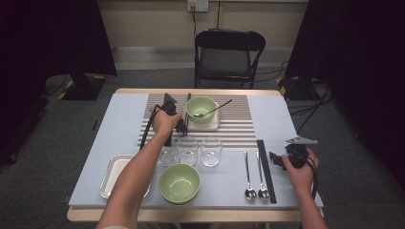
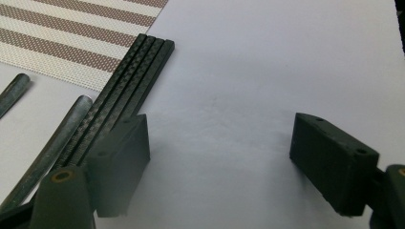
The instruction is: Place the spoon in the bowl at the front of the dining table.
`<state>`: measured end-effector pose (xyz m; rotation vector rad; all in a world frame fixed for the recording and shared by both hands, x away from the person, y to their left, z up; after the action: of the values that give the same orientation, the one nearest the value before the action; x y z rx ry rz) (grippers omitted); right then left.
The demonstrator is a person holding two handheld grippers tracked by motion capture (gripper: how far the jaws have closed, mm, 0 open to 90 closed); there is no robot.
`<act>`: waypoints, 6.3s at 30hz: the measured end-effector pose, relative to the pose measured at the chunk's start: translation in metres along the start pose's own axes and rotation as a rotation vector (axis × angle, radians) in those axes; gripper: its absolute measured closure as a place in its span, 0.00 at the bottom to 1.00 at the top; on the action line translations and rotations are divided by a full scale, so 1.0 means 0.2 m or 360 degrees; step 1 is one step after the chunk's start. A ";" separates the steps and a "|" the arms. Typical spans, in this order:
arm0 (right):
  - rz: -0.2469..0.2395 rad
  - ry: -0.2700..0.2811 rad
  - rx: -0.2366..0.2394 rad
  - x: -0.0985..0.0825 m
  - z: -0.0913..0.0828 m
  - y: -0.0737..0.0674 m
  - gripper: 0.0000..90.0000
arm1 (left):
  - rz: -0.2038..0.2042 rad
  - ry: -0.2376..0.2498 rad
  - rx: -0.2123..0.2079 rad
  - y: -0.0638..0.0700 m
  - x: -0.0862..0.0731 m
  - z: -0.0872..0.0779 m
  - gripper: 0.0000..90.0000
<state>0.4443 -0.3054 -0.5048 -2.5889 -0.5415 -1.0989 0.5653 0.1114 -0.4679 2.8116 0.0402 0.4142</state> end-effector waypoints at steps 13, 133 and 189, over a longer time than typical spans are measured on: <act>0.0003 -0.0002 -0.0001 0.00 0.00 0.00 0.22 | 0.0002 0.0016 -0.0035 0.02 0.00 -0.02 0.83; 0.0000 0.0000 -0.0001 0.00 0.00 0.00 0.22 | 0.0095 0.0196 -0.0073 -0.13 -0.05 -0.30 0.55; -0.0006 -0.0001 -0.0003 0.00 0.00 0.00 0.22 | 0.0131 0.0296 -0.0083 -0.28 -0.13 -0.47 0.38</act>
<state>0.4440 -0.3055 -0.5052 -2.5910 -0.5458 -1.1004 0.5149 0.1904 -0.4049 2.7216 -0.0463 0.6850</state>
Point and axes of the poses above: each handheld gripper's, and its own axes: z roughly forward along the jaws, x roughly out of its top, y roughly to its right, the point moved 4 cm from there along z, roughly forward along the jaws, and after that the axes turned 10 degrees about x, right-handed, at the moved point
